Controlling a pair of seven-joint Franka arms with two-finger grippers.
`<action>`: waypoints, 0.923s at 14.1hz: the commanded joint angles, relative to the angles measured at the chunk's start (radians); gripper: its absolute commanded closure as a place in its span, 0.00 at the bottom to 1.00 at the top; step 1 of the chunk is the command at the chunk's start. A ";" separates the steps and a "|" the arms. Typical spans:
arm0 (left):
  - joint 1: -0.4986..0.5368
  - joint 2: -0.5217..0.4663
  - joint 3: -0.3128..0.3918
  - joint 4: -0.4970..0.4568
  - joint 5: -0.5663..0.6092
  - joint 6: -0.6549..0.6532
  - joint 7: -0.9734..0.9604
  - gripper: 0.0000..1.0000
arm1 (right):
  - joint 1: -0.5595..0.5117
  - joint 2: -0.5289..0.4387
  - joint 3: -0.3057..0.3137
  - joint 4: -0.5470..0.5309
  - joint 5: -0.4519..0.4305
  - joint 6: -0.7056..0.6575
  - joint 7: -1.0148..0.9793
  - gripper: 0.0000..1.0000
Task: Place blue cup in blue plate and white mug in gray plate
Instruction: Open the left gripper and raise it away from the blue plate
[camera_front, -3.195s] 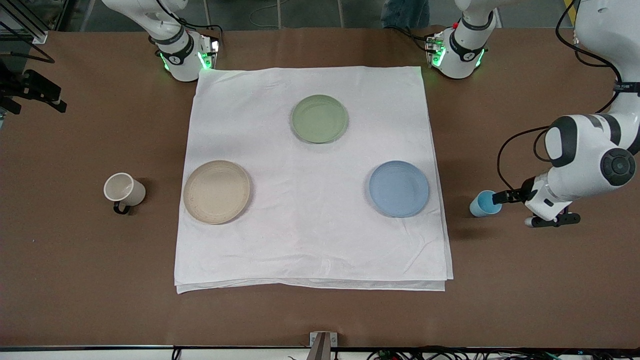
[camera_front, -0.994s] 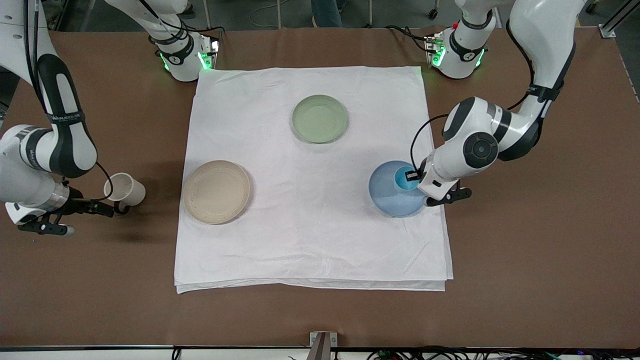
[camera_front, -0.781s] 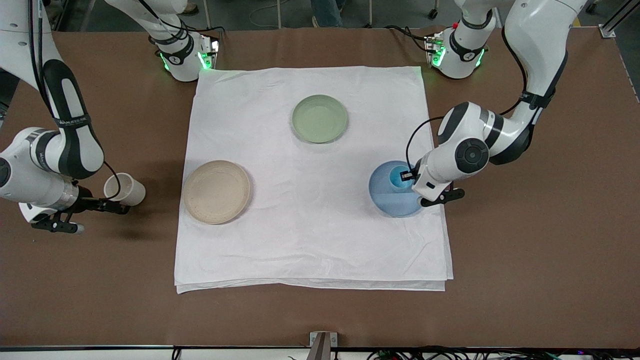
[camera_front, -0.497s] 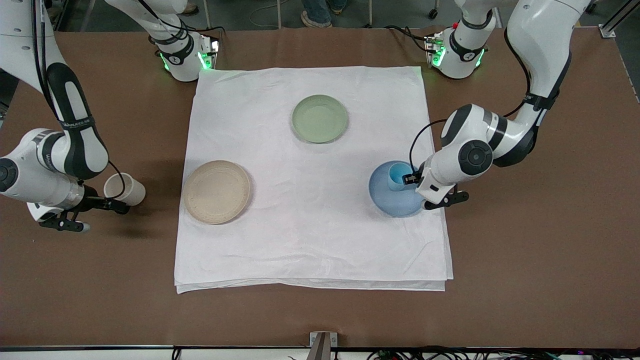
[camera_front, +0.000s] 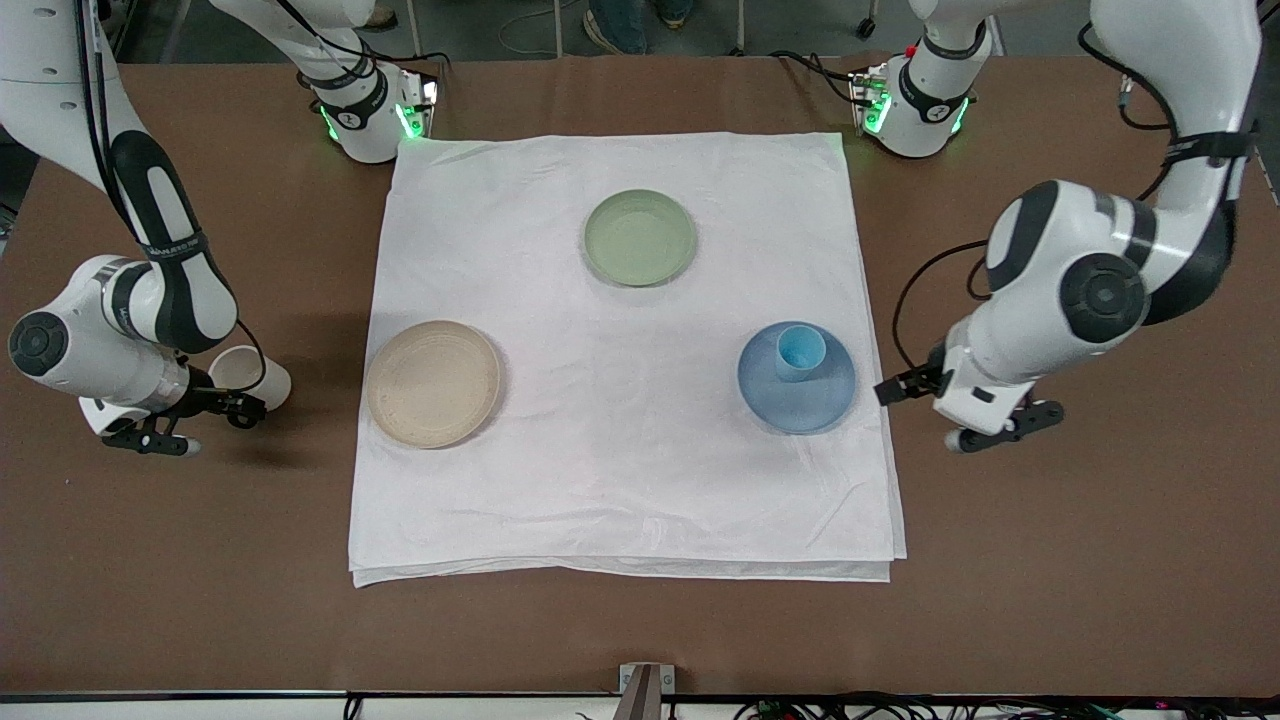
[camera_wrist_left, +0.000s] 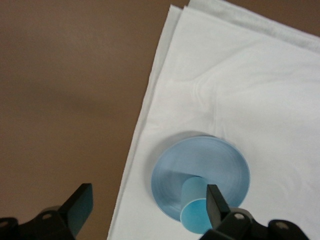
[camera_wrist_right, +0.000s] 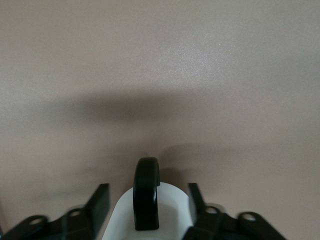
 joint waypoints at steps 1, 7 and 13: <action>0.062 -0.036 -0.004 0.080 0.021 -0.075 0.145 0.00 | -0.004 -0.017 0.004 -0.016 0.014 -0.013 -0.035 0.78; 0.188 -0.210 -0.003 0.082 0.019 -0.174 0.445 0.00 | 0.002 -0.022 0.007 0.068 0.015 -0.103 -0.023 0.99; 0.189 -0.310 -0.003 0.082 0.016 -0.273 0.437 0.00 | 0.124 -0.066 0.010 0.117 0.028 -0.280 0.177 0.99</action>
